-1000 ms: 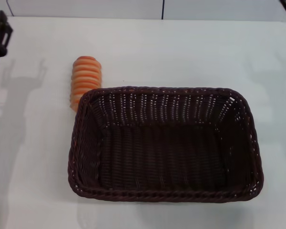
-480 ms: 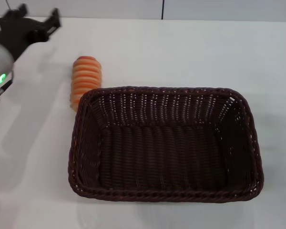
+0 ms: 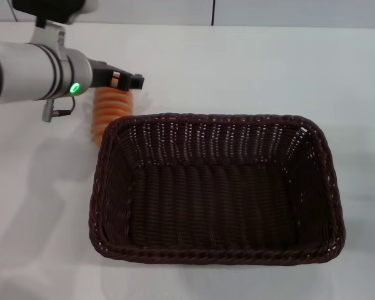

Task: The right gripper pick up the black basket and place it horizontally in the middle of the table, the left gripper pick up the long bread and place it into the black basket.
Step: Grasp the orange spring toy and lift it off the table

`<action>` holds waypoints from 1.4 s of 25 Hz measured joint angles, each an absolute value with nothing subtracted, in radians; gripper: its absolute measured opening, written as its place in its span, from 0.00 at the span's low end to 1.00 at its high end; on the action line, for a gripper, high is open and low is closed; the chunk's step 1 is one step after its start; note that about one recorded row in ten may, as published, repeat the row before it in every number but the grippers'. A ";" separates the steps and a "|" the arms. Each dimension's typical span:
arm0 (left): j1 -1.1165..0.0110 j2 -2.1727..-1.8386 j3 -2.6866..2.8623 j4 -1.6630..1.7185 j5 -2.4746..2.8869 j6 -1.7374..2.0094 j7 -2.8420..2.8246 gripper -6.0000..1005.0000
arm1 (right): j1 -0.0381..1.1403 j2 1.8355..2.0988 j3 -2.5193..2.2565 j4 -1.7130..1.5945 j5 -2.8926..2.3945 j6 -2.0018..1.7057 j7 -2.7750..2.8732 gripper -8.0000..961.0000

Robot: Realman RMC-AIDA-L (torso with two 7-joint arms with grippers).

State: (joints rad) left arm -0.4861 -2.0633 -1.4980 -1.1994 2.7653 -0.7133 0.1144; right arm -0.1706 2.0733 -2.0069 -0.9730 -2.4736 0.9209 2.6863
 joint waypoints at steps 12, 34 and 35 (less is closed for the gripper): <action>-0.595 -2.066 -1.507 -1.015 2.773 -0.709 0.096 0.72 | -0.166 2.071 -2.002 -0.971 -2.477 0.912 2.686 0.86; -0.489 -2.070 -1.458 -1.149 2.887 -0.735 -0.020 0.71 | -0.166 2.069 -2.003 -0.981 -2.506 0.896 2.680 0.86; -0.489 -2.070 -1.457 -1.147 2.887 -0.735 -0.020 0.71 | -0.167 2.068 -2.003 -0.982 -2.506 0.896 2.680 0.86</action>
State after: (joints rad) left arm -0.4888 -2.0695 -1.4575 -1.1474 2.8867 -0.7354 -0.0200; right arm -0.1669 2.0683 -2.0026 -0.9815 -2.5063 0.8957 2.6800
